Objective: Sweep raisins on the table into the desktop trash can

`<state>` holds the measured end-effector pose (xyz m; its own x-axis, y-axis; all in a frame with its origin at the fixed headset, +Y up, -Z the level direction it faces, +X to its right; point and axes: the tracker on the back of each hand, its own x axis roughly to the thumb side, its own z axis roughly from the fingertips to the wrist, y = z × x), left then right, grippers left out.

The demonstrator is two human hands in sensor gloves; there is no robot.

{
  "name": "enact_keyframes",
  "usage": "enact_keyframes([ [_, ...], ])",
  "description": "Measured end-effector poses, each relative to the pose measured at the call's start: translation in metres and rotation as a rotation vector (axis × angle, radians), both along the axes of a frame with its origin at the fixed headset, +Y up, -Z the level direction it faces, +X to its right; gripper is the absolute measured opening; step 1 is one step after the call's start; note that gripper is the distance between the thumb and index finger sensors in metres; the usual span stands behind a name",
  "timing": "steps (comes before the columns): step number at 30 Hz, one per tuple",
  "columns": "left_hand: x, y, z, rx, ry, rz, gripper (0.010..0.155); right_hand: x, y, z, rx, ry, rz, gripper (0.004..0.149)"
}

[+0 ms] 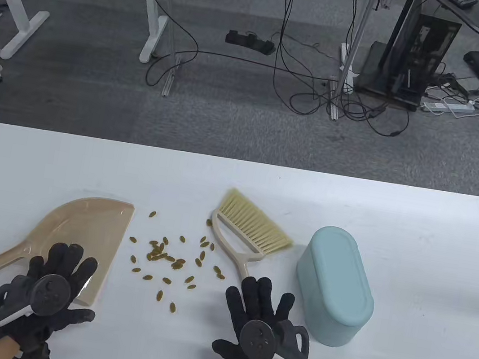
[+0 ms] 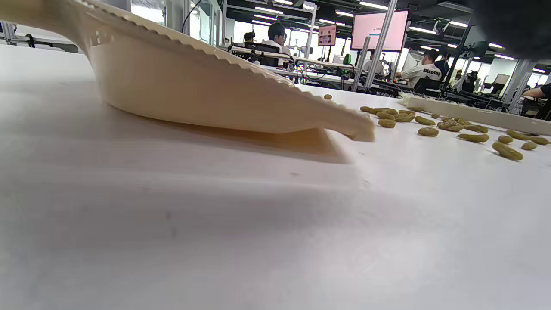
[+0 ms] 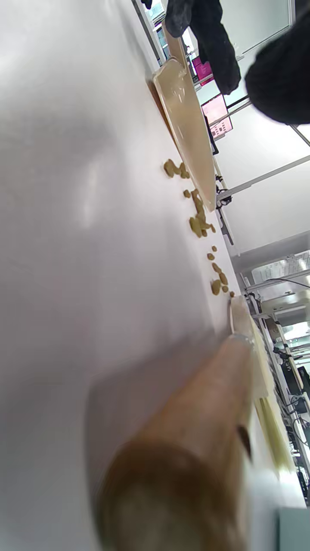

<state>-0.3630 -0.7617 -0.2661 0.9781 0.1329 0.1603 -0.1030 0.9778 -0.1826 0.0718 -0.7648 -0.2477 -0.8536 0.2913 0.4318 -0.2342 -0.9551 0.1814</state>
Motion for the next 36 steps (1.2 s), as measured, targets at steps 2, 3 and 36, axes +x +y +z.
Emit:
enact_keyframes([
  [2, 0.0004, -0.0003, 0.0002, -0.001, 0.003, -0.005, 0.099, 0.0001, 0.0000, 0.0000, 0.003, -0.002, -0.002, 0.100],
  [3, 0.0006, 0.0002, 0.0006, 0.000, 0.004, -0.007, 0.099, 0.0002, -0.0002, 0.0000, 0.000, -0.003, -0.007, 0.099],
  [36, 0.0018, -0.0027, 0.0002, 0.001, 0.008, -0.030, 0.097, 0.0016, 0.0019, -0.0001, -0.002, -0.026, -0.017, 0.099],
])
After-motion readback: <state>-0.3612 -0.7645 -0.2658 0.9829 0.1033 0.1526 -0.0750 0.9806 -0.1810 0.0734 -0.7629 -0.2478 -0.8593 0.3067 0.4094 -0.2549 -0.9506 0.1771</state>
